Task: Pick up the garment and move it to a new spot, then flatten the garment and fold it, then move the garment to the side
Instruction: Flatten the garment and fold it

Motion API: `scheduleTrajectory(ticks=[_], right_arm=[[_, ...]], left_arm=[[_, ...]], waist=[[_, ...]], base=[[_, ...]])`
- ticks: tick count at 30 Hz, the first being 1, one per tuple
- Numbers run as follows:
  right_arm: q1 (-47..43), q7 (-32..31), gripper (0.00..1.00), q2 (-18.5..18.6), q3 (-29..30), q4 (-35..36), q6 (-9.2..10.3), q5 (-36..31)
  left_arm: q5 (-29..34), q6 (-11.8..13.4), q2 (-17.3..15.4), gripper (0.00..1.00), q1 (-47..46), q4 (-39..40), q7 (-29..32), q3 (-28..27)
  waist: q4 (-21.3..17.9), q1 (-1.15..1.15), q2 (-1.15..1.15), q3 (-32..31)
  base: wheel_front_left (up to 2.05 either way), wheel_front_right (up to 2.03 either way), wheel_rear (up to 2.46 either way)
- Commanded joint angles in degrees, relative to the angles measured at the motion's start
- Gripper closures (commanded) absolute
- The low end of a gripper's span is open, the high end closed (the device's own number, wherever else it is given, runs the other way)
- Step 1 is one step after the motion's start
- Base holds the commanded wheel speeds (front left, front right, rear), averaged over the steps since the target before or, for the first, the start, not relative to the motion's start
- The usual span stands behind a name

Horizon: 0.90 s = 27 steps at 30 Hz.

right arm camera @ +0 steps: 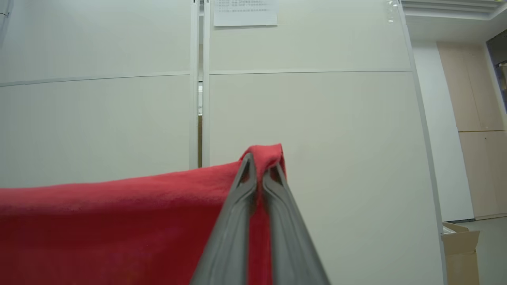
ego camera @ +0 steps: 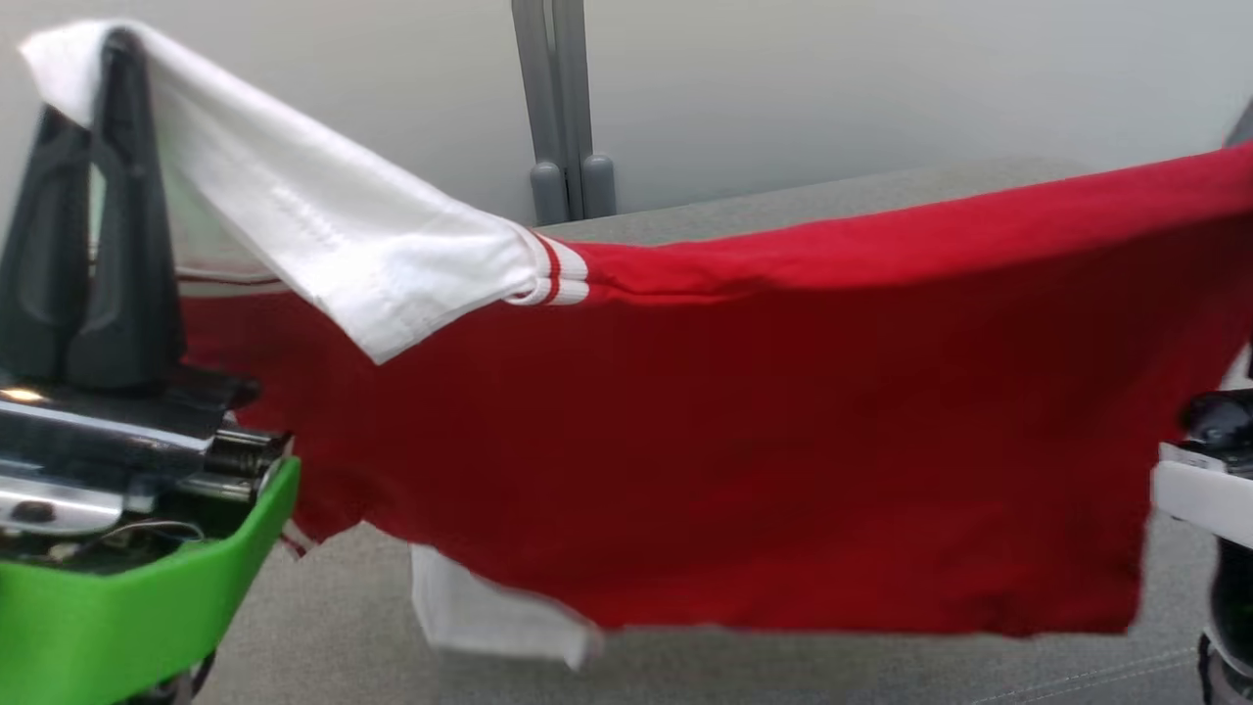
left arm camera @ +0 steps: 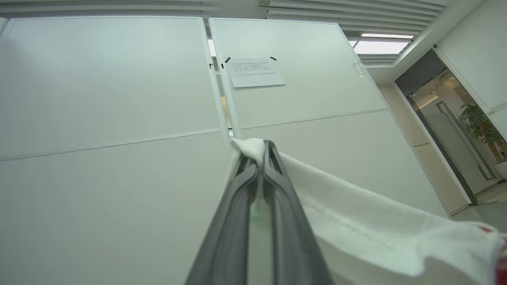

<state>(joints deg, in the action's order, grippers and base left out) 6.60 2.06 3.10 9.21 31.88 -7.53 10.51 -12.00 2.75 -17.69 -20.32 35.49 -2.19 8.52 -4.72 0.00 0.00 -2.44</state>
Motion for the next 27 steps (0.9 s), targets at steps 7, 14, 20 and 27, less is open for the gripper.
scheduleTrajectory(ticks=[7,14,20,27], right_arm=[[-0.46,-3.51,1.0,-0.06,0.77,7.46,0.08,-1.14],[8.84,-4.77,1.0,0.05,-4.77,-3.85,0.05,0.24],[33.12,-5.17,1.0,2.51,-6.76,-24.19,0.05,-0.26],[62.4,-0.15,1.0,1.68,-3.94,-50.78,0.05,-9.0]], left_arm=[[-0.79,-1.32,-2.52,1.0,-5.7,2.79,6.18,-0.54],[-5.04,-3.35,-1.77,1.0,-14.26,-8.41,6.91,-0.63],[-6.57,-5.34,-0.55,1.0,-36.15,-27.22,6.76,-0.74],[-3.25,-3.54,2.77,1.0,-60.39,-49.27,-0.09,-0.51]], waist=[[-0.44,0.0,0.0,3.76],[-0.2,0.0,0.0,14.3],[0.85,0.0,0.0,23.62],[2.18,0.0,0.0,31.24]], base=[[0.0,0.0,0.0],[0.0,0.0,0.0],[0.0,0.0,0.0],[0.0,0.0,0.0]])
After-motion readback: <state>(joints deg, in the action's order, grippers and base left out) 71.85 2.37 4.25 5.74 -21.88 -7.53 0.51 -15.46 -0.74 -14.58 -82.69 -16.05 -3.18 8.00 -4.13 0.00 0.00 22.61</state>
